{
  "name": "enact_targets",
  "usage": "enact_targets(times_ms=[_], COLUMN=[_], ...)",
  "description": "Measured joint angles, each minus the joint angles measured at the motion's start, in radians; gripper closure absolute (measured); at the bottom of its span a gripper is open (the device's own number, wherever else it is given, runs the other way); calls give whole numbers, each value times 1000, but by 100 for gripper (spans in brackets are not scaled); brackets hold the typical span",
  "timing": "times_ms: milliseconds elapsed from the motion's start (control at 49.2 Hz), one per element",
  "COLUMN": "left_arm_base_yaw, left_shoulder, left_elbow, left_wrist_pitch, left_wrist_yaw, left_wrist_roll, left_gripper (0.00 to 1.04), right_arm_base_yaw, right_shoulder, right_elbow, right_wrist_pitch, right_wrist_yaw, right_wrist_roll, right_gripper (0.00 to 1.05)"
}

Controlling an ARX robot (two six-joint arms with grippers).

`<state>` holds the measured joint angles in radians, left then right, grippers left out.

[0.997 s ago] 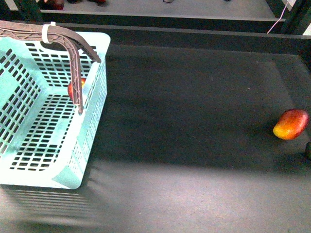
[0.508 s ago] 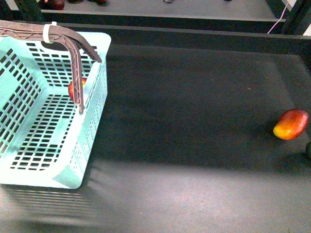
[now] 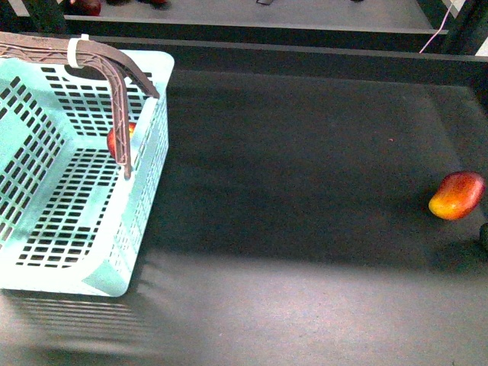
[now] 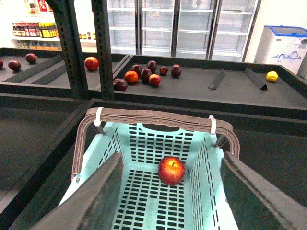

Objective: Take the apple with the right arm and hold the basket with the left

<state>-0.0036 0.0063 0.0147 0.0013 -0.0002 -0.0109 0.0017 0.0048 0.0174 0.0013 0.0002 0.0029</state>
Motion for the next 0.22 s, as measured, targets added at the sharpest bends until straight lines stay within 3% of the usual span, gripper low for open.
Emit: enact_targets(times_ms=[142,224], left_arm_base_yaw=[0,0], left_shoulder=[0,0], left_elbow=[0,0], left_wrist_pitch=[0,0], left_wrist_yaw=[0,0], left_wrist_roll=[0,2], left_gripper=[8,7], right_arm_base_yaw=[0,0], right_shoulder=[0,0], right_elbow=[0,0], right_wrist_pitch=[0,0], right_wrist_yaw=[0,0], right_wrist_roll=[0,0], right_gripper=[9,9])
